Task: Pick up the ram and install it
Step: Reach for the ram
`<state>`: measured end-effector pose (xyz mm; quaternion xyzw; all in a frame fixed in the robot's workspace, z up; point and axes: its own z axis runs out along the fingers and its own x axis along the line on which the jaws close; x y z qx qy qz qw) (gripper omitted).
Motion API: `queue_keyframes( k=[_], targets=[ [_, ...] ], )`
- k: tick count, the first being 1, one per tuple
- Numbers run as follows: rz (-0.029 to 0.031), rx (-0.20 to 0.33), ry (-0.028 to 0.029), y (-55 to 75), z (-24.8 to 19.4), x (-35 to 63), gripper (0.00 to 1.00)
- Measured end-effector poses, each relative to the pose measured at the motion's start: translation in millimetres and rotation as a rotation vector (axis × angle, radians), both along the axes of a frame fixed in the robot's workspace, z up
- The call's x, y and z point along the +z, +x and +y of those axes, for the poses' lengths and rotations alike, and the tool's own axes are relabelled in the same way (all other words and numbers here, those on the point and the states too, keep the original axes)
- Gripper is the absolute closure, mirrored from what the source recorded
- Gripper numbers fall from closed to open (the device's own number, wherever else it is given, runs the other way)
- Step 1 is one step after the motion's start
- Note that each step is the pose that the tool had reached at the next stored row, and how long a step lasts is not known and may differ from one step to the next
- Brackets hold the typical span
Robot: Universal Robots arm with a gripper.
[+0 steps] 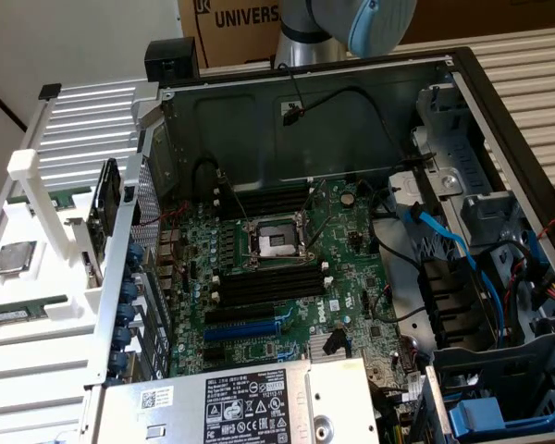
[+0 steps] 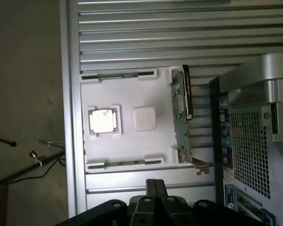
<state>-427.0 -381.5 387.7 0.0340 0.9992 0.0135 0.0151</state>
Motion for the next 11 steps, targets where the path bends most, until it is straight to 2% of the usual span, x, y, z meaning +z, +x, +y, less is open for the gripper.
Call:
queue_keyframes(
  k=[1,2,4,5,6,7,8,11],
  targets=[
    [0.0161,0.008,0.0001,-0.9,2.6,-0.1,0.90],
    [0.0171,0.012,0.0000,-1.8,3.5,-0.1,0.90],
    [0.0173,0.020,-0.0001,-9.1,9.5,-0.2,0.90],
    [0.0172,0.025,-0.0001,-19.6,17.6,-0.5,0.90],
    [0.0172,0.026,-0.0001,-25.0,22.1,-0.8,0.90],
    [0.0173,0.026,-0.0002,-28.0,23.5,-0.9,0.90],
    [0.0173,0.026,-0.0002,-40.0,25.7,-1.3,0.90],
    [0.0164,0.026,-0.0002,-55.8,28.1,-2.3,0.90]
  ],
)
